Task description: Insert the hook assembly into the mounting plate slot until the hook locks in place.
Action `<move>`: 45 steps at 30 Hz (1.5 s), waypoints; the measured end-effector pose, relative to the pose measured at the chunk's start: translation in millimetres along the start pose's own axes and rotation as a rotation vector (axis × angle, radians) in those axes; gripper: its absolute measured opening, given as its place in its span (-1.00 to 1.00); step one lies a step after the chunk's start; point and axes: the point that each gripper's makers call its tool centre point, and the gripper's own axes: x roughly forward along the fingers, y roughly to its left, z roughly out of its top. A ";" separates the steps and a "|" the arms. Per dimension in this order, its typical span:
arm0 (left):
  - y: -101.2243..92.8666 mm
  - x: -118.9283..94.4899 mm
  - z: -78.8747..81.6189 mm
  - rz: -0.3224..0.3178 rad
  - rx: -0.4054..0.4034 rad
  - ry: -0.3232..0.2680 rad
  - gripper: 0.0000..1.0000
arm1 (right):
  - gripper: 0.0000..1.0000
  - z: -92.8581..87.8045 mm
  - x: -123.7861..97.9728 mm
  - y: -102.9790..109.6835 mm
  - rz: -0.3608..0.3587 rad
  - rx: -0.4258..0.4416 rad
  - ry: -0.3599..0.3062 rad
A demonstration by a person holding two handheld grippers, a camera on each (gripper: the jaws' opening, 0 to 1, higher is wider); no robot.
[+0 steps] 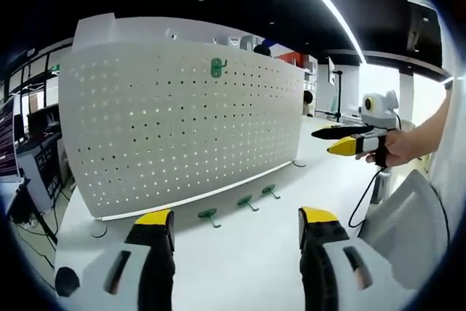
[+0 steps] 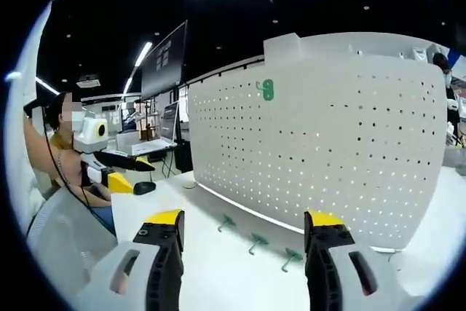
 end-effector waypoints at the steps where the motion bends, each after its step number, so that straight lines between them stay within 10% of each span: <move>1: 1.7 0.3 -0.4 0.000 -0.001 0.000 0.43 | 0.32 -2.2 -1.0 3.1 0.008 -0.010 0.007; 45: -1.7 0.9 -15.8 -0.038 0.011 0.052 0.45 | 0.45 -57.1 -38.3 2.3 0.010 0.066 0.144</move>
